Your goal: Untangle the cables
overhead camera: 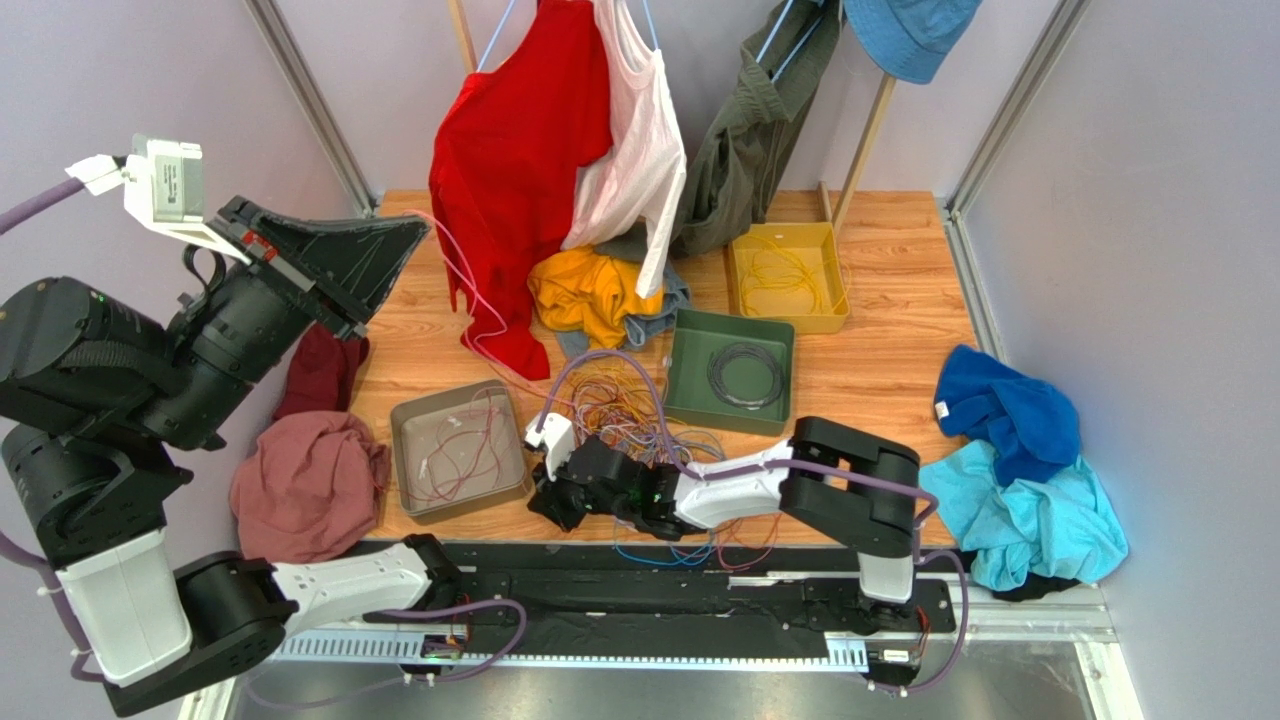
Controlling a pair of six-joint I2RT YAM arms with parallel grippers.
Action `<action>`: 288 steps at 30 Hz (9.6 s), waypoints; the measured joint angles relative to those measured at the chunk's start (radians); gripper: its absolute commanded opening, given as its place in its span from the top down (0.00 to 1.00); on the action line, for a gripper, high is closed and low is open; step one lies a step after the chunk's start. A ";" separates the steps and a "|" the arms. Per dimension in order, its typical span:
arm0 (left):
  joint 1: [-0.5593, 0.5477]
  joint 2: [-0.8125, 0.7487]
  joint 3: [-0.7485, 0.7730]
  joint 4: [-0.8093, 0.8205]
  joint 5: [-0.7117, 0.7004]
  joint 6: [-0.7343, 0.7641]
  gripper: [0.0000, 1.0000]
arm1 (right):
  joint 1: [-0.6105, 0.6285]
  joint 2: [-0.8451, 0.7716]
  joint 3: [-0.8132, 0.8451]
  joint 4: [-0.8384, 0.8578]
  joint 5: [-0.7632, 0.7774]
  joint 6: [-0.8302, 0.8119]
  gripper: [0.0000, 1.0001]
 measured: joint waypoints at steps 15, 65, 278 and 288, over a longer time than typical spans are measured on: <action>0.000 -0.312 -0.532 -0.013 -0.378 -0.032 1.00 | 0.069 -0.272 0.399 -0.480 0.106 -0.174 1.00; 0.639 -0.357 -1.191 -0.095 -0.306 -0.206 1.00 | -0.154 0.377 0.843 -0.433 -0.416 -0.060 0.74; 0.000 -0.721 -2.015 0.632 -0.171 -0.673 0.11 | -0.624 -0.714 0.111 -0.748 0.338 -0.160 1.00; 0.000 -0.735 -2.015 0.608 -0.156 -0.673 0.12 | -0.711 -0.465 0.063 -0.690 0.202 -0.047 1.00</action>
